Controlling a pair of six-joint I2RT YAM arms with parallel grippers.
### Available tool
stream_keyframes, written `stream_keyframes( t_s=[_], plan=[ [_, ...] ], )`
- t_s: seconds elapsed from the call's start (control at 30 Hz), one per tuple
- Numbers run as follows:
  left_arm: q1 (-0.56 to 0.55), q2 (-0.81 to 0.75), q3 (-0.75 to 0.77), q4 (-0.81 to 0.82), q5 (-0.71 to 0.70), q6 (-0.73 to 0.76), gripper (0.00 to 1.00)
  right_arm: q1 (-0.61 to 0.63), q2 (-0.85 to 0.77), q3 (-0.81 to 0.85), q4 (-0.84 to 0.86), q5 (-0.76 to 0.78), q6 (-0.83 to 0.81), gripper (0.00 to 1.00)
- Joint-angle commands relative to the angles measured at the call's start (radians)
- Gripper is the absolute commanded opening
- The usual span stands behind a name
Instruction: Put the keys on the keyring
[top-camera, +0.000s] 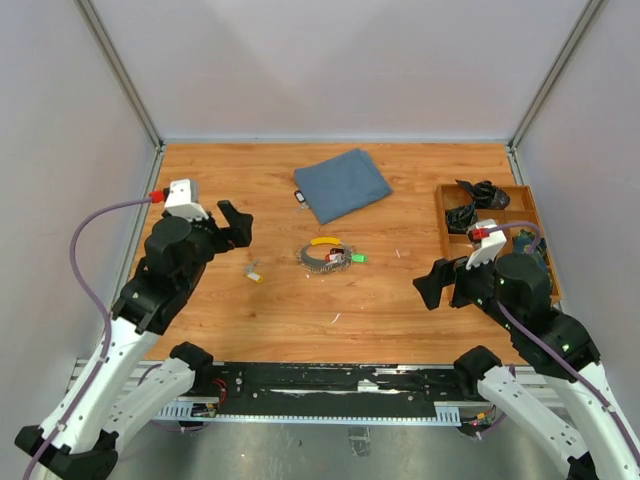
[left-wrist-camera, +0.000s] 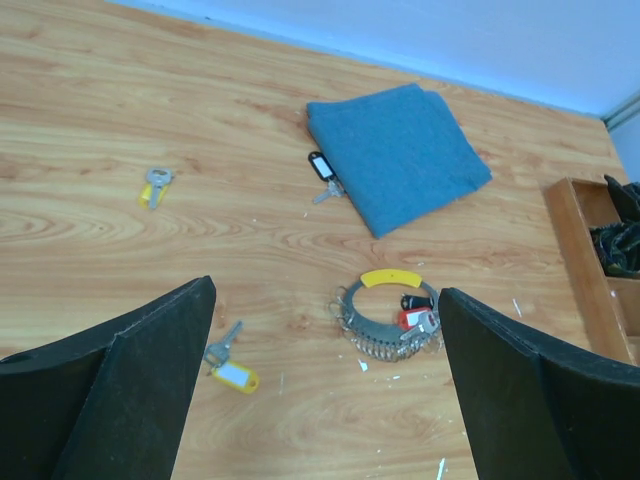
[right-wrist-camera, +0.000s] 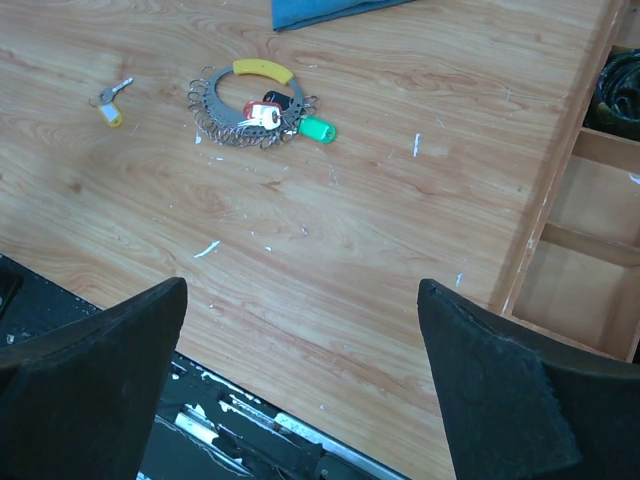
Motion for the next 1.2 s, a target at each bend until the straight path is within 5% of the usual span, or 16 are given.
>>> stream_keyframes(
  t_s=[0.0,0.53,0.93,1.17],
  plan=[
    [-0.001,-0.061,0.0,-0.093,-0.07,-0.005,1.0,-0.005,-0.014,0.022,0.014,0.048,-0.029,0.98],
    [-0.001,-0.108,-0.088,-0.081,0.025,-0.026,1.0,-0.004,0.031,0.031,-0.021,0.089,-0.021,0.99],
    [-0.001,-0.101,-0.063,-0.143,0.107,-0.006,0.99,-0.001,0.445,0.056,0.136,-0.114,-0.01,0.97],
    [-0.001,-0.136,-0.059,-0.137,0.123,0.092,0.97,0.08,0.74,0.121,0.284,-0.059,-0.021,0.91]
  ],
)
